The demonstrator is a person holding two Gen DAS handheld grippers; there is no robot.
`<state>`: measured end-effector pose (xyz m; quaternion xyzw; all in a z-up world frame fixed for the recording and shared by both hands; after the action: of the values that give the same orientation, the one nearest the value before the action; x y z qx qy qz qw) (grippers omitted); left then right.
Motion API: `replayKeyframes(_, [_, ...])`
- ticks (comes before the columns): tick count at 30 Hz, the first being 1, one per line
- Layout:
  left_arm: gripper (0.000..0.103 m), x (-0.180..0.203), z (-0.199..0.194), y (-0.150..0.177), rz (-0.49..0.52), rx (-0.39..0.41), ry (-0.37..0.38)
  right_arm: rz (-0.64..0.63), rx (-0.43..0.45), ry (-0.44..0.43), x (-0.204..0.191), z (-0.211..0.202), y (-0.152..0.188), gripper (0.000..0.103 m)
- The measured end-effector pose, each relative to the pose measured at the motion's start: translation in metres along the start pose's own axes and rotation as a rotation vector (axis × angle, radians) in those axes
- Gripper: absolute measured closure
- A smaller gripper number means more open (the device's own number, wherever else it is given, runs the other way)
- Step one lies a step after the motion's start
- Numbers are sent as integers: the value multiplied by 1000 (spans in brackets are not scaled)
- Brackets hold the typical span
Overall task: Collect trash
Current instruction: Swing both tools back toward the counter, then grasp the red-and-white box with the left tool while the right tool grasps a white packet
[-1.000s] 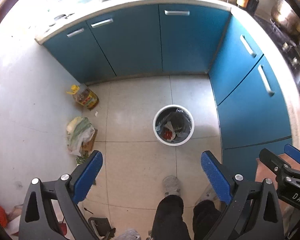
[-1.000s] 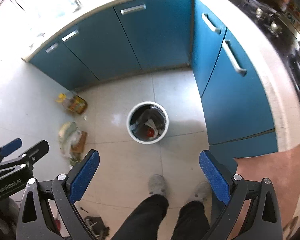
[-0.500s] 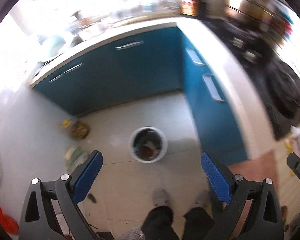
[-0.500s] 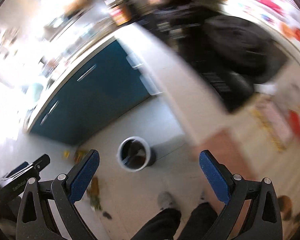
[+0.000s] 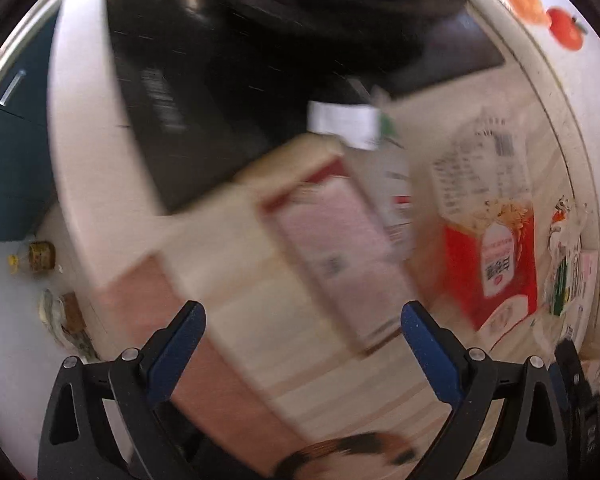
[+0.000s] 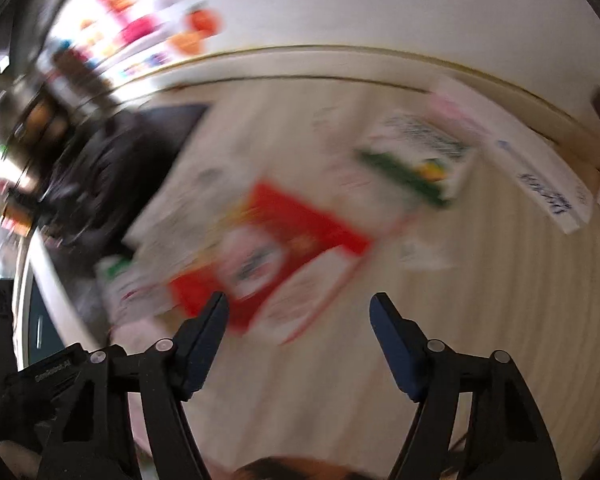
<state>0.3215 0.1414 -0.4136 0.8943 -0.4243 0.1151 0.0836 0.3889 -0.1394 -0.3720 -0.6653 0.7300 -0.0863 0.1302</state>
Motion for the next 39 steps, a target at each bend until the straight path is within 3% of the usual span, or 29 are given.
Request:
replayKeyframes(3, [3, 13, 23, -11, -46, -51, 7, 68, 17, 25, 40, 7, -15, 28])
replayKeyframes(6, [4, 17, 33, -19, -55, -58, -33, 114, 4, 34, 62, 17, -21, 28])
replayKeyframes(8, [25, 13, 34, -18, -4, -44, -111, 128, -14, 34, 71, 22, -21, 28])
replayKeyframes(9, [29, 13, 34, -18, 18, -37, -110, 126, -16, 37, 72, 25, -21, 28])
replayKeyframes(15, [38, -28, 14, 14, 158, 0, -220, 76, -31, -18, 50, 21, -13, 28])
replayKeyframes(18, [38, -64, 2, 31, 167, 27, -260, 12, -63, -107, 12, 22, -8, 28])
replayKeyframes(21, [38, -83, -2, 36, 140, 40, -225, -82, -127, -224, -42, 27, 4, 28])
replayKeyframes(22, [34, -83, -1, 36, 124, 40, -212, -113, -145, -257, -63, 29, 8, 28])
replayKeyframes(25, [32, -96, -5, 35, 79, 33, -180, -217, -142, -295, -117, 28, 17, 28])
replayKeyframes(27, [32, -97, -4, 35, 67, 32, -164, -309, -114, -292, -159, 27, 22, 28])
replayKeyframes(29, [43, -99, -3, 40, 72, 45, -132, -383, -99, -272, -191, 30, 26, 28])
replayKeyframes(34, [43, -96, -4, 51, 124, 83, -196, -569, -45, -114, -246, 51, 43, 28])
replayKeyframes(35, [44, -99, -5, 50, 126, 86, -197, -596, -41, -83, -251, 57, 44, 34])
replayKeyframes(36, [44, -102, -9, 51, 125, 91, -193, -611, -30, -59, -256, 62, 47, 60])
replayKeyframes(37, [44, -107, -13, 52, 123, 95, -190, -618, -23, -45, -257, 65, 47, 74])
replayKeyframes(39, [44, -120, -21, 56, 121, 110, -184, -615, -8, -35, -258, 67, 49, 79])
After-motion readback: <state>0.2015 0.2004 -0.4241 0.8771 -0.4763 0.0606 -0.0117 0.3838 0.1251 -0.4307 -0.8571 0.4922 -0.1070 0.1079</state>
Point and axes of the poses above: each gripper's, at about its wrist camera, not at the fingertips, and z roughly the way its jaws point, x to its right, y to its underside, the point moved 6 cm from there along z, roughly the way its jaws point, and after that the axes turned 10 degrees about y, right-handed, at the moved point
